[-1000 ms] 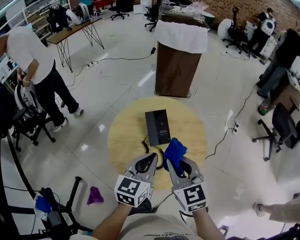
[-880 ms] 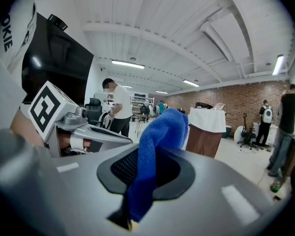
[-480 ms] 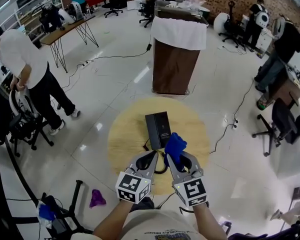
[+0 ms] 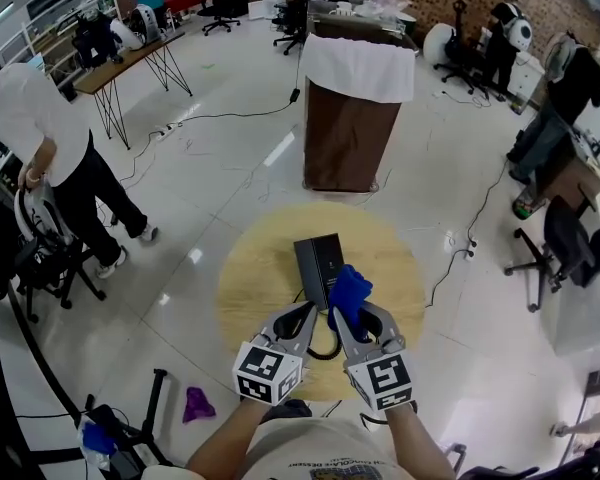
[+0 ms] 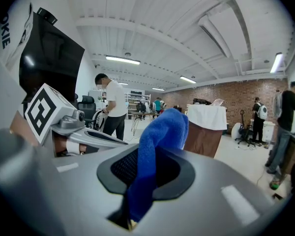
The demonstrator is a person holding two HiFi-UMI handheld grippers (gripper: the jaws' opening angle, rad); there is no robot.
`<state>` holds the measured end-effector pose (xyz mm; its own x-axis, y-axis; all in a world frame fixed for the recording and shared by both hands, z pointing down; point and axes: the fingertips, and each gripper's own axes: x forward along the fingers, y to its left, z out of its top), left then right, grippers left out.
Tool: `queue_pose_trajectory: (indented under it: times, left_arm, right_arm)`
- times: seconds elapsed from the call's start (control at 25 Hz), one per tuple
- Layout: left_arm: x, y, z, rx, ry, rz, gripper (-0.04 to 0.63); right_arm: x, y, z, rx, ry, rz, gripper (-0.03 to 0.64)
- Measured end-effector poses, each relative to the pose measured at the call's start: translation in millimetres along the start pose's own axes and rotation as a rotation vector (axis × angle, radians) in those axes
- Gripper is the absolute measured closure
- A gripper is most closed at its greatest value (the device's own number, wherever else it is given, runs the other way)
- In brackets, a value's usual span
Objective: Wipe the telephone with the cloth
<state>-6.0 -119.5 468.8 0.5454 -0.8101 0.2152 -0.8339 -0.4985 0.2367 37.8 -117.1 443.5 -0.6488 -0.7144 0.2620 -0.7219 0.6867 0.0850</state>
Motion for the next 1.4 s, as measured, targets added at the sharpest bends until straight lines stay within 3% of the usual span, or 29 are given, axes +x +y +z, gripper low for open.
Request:
queue_pose_trajectory:
  times: [0.52, 1.4]
  left_arm:
    - [18.8, 31.0, -26.7, -0.115, 0.067, -0.069, 0.583]
    - [60.5, 82.9, -87.5, -0.404, 0.191, -0.194, 0.469]
  right_arm:
    - [21.1, -1.2, -2.1, 0.007, 0.015, -0.023, 0.555]
    - [33.4, -5.6, -9.2, 0.007, 0.041, -0.067, 0.555]
